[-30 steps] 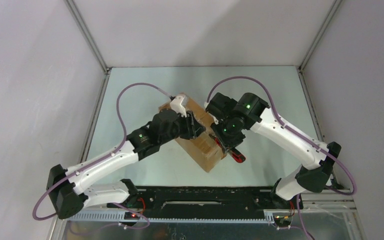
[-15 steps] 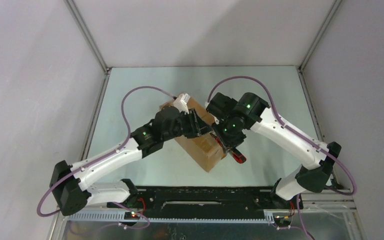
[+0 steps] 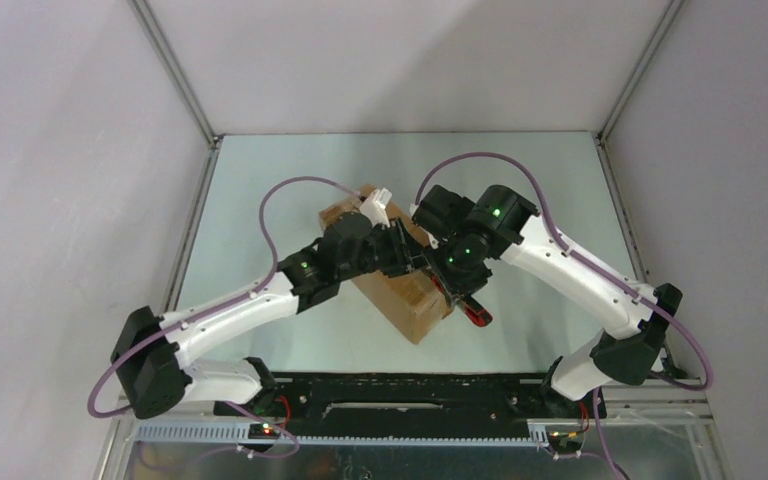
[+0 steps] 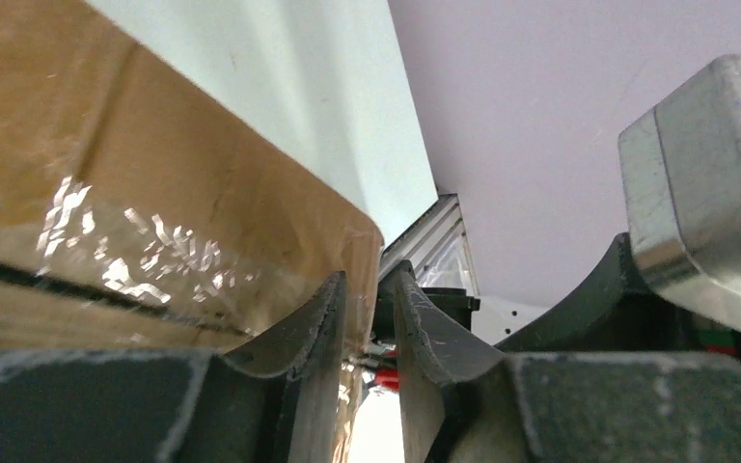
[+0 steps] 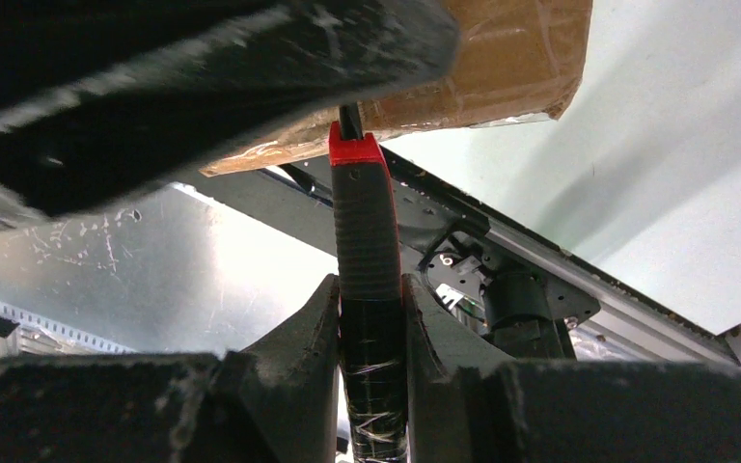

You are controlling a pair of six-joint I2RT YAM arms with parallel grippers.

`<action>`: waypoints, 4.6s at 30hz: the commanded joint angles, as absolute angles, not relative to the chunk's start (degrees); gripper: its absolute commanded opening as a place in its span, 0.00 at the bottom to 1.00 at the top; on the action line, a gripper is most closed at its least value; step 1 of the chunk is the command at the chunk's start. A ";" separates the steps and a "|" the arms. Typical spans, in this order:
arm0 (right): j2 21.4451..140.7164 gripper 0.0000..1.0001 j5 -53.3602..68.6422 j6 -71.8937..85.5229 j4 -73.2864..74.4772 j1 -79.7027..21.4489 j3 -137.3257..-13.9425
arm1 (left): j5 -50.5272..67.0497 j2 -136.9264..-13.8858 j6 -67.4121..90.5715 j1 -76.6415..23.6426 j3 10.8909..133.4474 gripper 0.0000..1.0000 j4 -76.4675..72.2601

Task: Unpack the express box
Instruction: Cut the express box at the center of the board.

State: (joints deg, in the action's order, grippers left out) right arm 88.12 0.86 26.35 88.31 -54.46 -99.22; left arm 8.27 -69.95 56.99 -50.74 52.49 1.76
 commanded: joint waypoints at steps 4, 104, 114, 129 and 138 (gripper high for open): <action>87.67 0.00 -1.75 28.64 86.38 -53.23 -100.39 | 10.24 -73.70 57.05 -54.21 49.62 0.22 3.42; 85.51 0.00 1.04 25.18 87.02 -54.49 -97.93 | 14.33 -65.14 51.50 -43.59 56.96 0.43 10.08; 86.16 0.00 1.14 25.11 86.75 -54.41 -98.03 | 17.09 -68.08 62.24 -44.70 54.05 0.42 -2.22; 86.74 0.00 0.55 24.71 86.09 -53.32 -98.36 | 8.78 -74.90 48.38 -53.26 50.24 0.22 18.02; 87.15 0.00 -1.14 26.93 84.00 -51.73 -101.58 | 0.50 -78.44 47.45 -55.02 42.84 0.00 14.25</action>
State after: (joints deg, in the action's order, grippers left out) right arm 87.31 2.94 25.23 85.71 -53.36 -97.89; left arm 4.67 -72.97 52.25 -52.10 49.67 -1.54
